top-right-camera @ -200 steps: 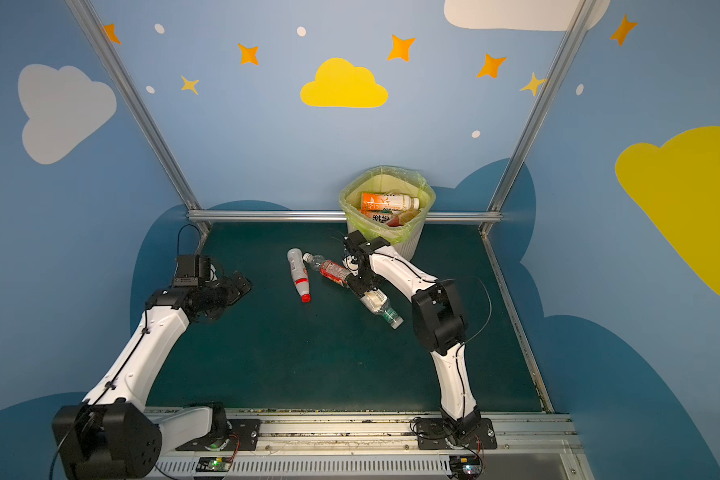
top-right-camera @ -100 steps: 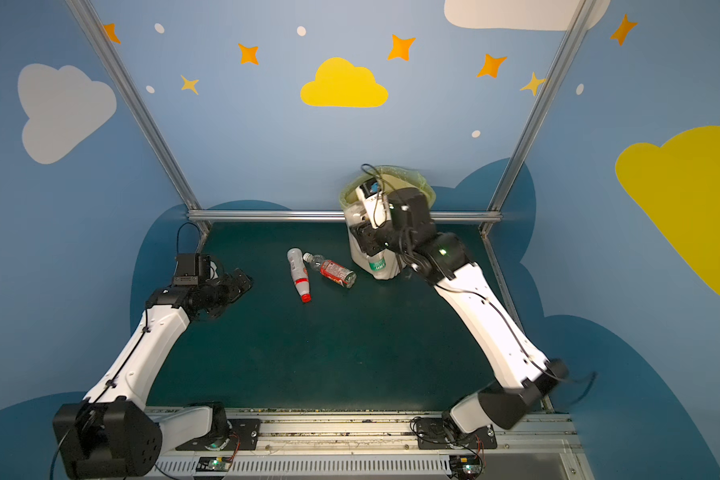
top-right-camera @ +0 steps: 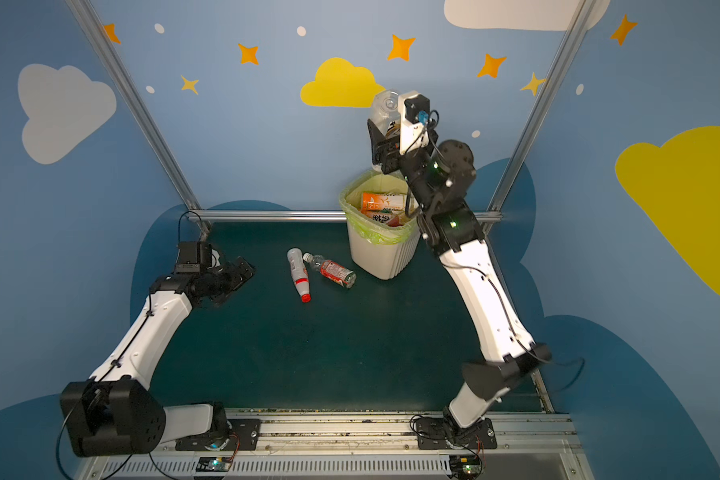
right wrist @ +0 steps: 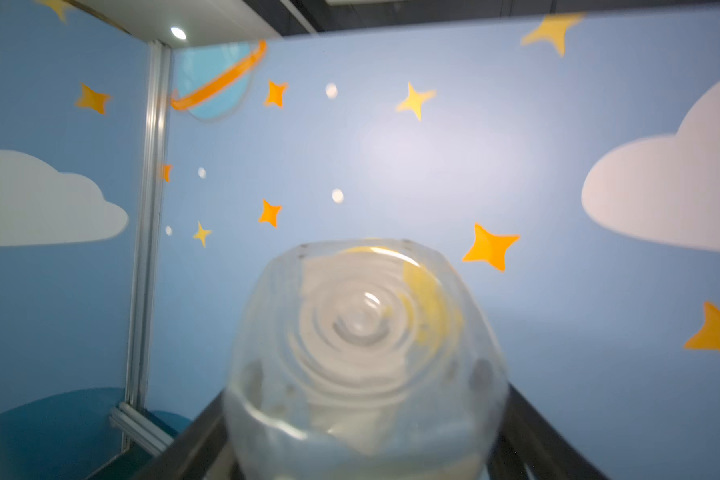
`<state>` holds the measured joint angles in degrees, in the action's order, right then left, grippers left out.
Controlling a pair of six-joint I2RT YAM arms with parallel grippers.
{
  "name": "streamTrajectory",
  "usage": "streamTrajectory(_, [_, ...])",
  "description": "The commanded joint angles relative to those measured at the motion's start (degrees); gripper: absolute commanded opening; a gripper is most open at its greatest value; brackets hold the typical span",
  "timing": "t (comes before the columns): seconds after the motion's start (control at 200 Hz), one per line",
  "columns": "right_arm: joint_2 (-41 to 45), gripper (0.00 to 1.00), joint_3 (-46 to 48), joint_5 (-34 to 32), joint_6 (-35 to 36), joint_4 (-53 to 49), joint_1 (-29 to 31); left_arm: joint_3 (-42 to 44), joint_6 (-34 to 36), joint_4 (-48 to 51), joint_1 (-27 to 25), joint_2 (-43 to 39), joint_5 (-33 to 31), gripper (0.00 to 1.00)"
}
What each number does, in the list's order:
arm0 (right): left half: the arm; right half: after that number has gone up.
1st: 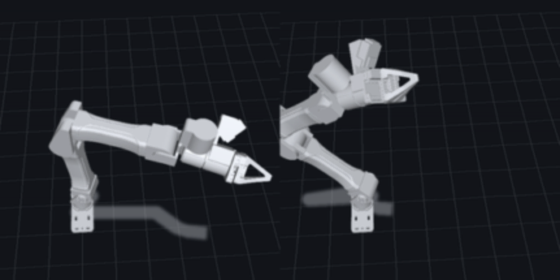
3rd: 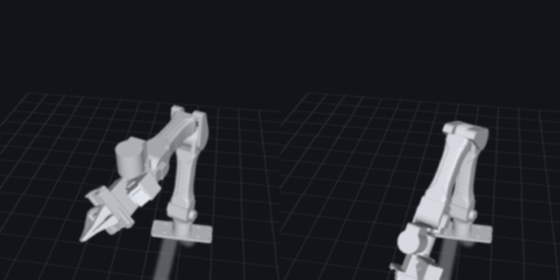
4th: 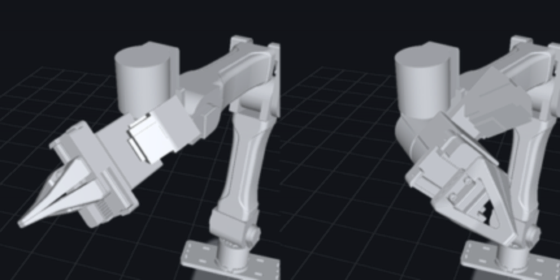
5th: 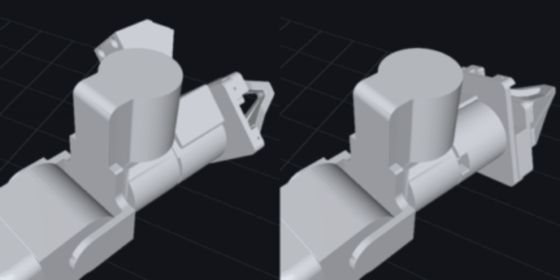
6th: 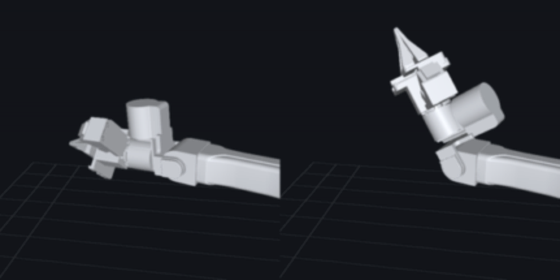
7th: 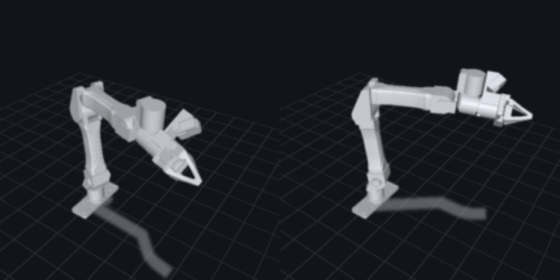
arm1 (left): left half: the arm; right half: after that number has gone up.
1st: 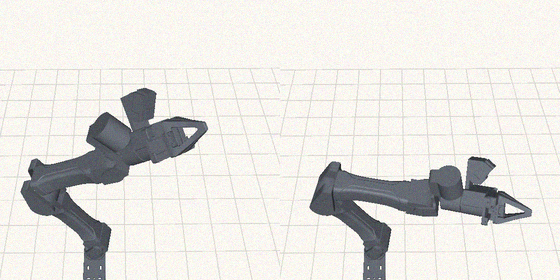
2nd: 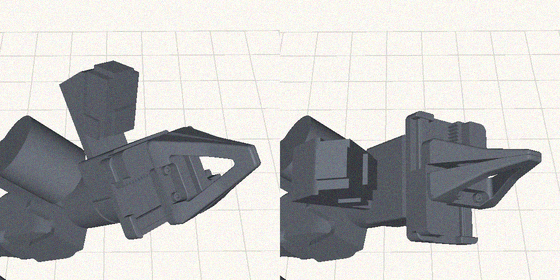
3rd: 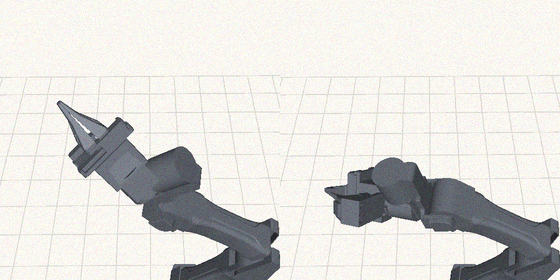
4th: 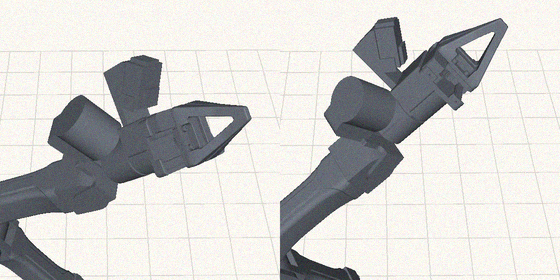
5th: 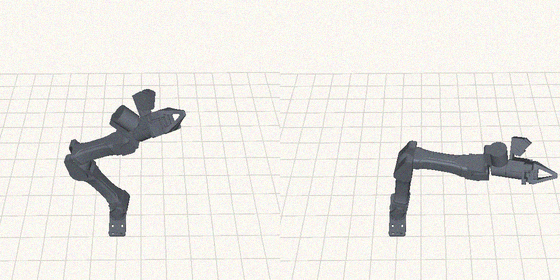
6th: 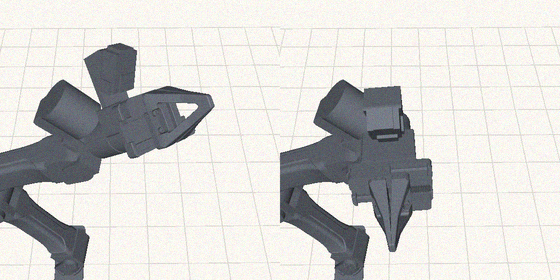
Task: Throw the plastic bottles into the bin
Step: 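Lift the clear bottle over the bin and open the right gripper, then withdraw the right gripper while the left gripper moves toward the white red-cap bottle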
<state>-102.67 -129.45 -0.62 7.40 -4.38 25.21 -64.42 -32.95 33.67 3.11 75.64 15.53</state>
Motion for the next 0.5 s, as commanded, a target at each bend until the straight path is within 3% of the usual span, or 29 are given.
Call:
streamTrajectory(0.0, [-11.5, 0.92, -11.4, -0.4, -2.2, -20.4, -3.2, -2.0, 1.6, 1.3, 0.2, 0.7, 0.5, 1.0])
streamTrajectory(0.085, [-12.2, 0.92, -11.4, 0.4, -3.2, -22.2, -3.7, -2.6, 2.3, 2.3, 0.2, 0.4, -0.5, 1.0])
streamTrajectory(0.255, [-1.2, 0.93, 8.4, 1.4, -4.3, -5.4, -3.8, -1.2, 2.9, 1.6, 0.2, -0.8, -2.1, 1.0])
streamTrajectory(0.496, [4.4, 0.92, 11.9, 1.3, -4.7, -6.7, -4.2, -2.0, 2.5, 1.1, 0.3, 0.7, -0.6, 1.0])
